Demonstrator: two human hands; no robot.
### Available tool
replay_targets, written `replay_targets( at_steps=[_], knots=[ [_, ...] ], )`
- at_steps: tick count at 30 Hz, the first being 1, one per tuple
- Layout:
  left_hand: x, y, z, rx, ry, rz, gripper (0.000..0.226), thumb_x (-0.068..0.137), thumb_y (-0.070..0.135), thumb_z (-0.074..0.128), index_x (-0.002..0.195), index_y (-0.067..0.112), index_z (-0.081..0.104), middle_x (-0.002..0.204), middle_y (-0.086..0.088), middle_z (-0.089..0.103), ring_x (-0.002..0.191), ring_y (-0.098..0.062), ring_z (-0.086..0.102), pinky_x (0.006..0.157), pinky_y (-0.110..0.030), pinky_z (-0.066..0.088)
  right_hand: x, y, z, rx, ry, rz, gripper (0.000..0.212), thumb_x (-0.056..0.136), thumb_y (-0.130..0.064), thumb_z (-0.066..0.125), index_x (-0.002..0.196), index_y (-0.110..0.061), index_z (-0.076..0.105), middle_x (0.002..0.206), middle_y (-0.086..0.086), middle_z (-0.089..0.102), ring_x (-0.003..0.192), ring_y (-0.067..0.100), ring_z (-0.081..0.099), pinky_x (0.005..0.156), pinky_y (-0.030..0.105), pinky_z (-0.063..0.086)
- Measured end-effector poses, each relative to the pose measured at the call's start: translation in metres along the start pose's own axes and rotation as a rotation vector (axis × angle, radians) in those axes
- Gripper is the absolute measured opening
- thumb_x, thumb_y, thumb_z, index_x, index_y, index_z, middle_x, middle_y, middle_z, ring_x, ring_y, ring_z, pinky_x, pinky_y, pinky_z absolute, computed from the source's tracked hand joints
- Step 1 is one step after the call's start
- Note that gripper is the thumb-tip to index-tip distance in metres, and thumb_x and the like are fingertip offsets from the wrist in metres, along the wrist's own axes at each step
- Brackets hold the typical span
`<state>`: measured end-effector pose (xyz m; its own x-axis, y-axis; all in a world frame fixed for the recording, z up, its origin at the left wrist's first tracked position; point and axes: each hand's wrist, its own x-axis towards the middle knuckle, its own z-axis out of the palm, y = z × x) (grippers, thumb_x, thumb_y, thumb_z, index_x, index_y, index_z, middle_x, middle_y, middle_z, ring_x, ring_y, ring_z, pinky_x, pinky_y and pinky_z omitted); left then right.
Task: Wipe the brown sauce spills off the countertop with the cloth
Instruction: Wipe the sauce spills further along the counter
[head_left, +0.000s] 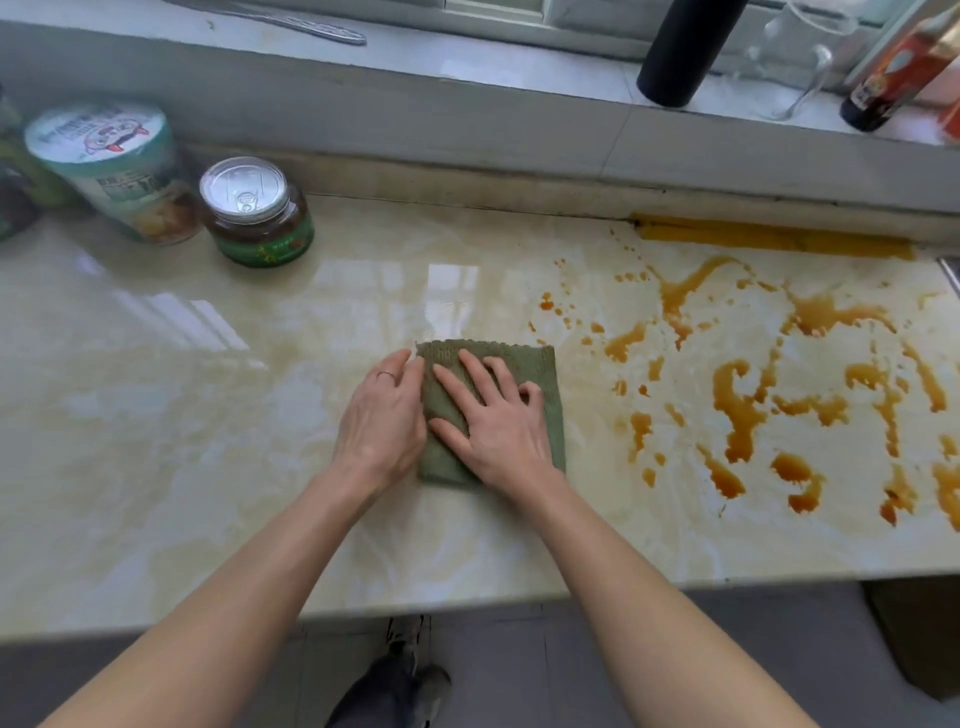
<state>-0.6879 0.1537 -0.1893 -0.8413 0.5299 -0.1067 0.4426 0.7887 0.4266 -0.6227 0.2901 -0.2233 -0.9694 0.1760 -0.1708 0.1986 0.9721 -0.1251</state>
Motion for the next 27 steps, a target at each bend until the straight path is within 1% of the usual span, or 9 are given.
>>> replay_targets(
  at_steps=[4,7,10,12,14,18,21,25,27],
  knots=[
    [0.016,0.004,-0.005,-0.002,-0.012,0.009,0.049,0.095,0.008,0.038,0.143,0.009,0.032,0.155,-0.01,0.025,0.141,-0.026,0.027,0.114,-0.033,0.028,0.019,0.047,-0.005,0.063,0.036,0.34,0.064,0.096,-0.063,0.022,0.153,-0.04,0.005,0.163,-0.006,-0.004,0.149,0.018,-0.005,0.113,0.047,0.01],
    [0.025,0.0,-0.006,-0.012,-0.016,0.003,0.05,0.096,0.009,0.037,0.145,0.01,0.03,0.156,-0.009,0.023,0.142,-0.025,0.026,0.115,-0.033,0.027,0.017,0.036,0.001,0.113,0.037,0.478,0.065,0.098,-0.058,0.02,0.154,-0.035,-0.002,0.162,-0.001,-0.013,0.148,0.023,-0.017,0.117,0.051,-0.005],
    [0.038,0.001,-0.005,-0.027,-0.039,0.002,0.051,0.096,0.009,0.034,0.147,0.009,0.027,0.158,-0.008,0.019,0.144,-0.022,0.022,0.116,-0.029,0.022,0.018,0.003,0.008,0.1,0.062,0.325,0.064,0.095,-0.058,0.011,0.154,-0.036,0.002,0.162,-0.002,-0.011,0.148,0.024,-0.016,0.115,0.05,-0.014],
    [0.048,0.007,-0.006,-0.057,-0.048,0.015,0.053,0.097,0.009,0.033,0.149,0.009,0.023,0.159,-0.007,0.016,0.146,-0.02,0.017,0.118,-0.028,0.017,0.034,0.004,0.003,0.096,0.055,0.189,0.065,0.091,-0.059,0.007,0.153,-0.039,0.009,0.163,-0.004,-0.002,0.149,0.022,-0.009,0.116,0.049,-0.01],
    [0.057,0.014,-0.008,-0.12,-0.048,-0.009,0.052,0.099,0.009,0.031,0.15,0.008,0.019,0.159,-0.005,0.015,0.147,-0.017,0.015,0.117,-0.025,0.013,0.056,0.025,-0.007,0.053,0.029,0.126,0.06,0.095,-0.059,0.01,0.152,-0.043,0.006,0.163,-0.007,-0.003,0.149,0.019,-0.009,0.117,0.048,-0.008],
    [0.07,0.015,-0.006,-0.066,-0.079,0.022,0.055,0.098,0.007,0.026,0.151,0.008,0.01,0.161,-0.003,0.005,0.148,-0.016,0.007,0.117,-0.022,0.006,0.078,0.081,-0.022,0.108,-0.012,0.353,0.056,0.101,-0.054,0.018,0.153,-0.042,-0.001,0.162,-0.008,-0.013,0.148,0.016,-0.014,0.119,0.049,-0.007],
    [0.076,0.009,-0.003,0.001,-0.104,0.07,0.059,0.096,0.005,0.026,0.152,0.007,0.006,0.161,-0.005,0.0,0.148,-0.017,0.003,0.118,-0.023,0.004,0.068,0.081,-0.019,0.124,0.015,0.483,0.059,0.101,-0.052,0.019,0.153,-0.038,-0.004,0.162,-0.004,-0.015,0.147,0.02,-0.017,0.118,0.052,-0.007],
    [0.081,0.015,-0.006,0.049,-0.137,0.122,0.059,0.097,0.01,0.027,0.151,0.005,0.005,0.16,-0.007,0.0,0.148,-0.018,0.004,0.119,-0.025,0.006,0.063,0.029,-0.009,0.089,0.025,0.347,0.064,0.093,-0.058,0.0,0.153,-0.038,-0.006,0.161,-0.003,-0.017,0.147,0.023,-0.019,0.117,0.051,-0.013],
    [0.087,0.02,-0.007,0.08,-0.148,0.138,0.059,0.097,0.013,0.029,0.151,0.005,0.007,0.16,-0.008,0.001,0.148,-0.019,0.005,0.119,-0.025,0.006,0.071,0.027,-0.012,0.071,0.023,0.257,0.063,0.093,-0.059,0.002,0.153,-0.04,-0.001,0.163,-0.004,-0.011,0.148,0.022,-0.015,0.117,0.05,-0.011]
  ],
)
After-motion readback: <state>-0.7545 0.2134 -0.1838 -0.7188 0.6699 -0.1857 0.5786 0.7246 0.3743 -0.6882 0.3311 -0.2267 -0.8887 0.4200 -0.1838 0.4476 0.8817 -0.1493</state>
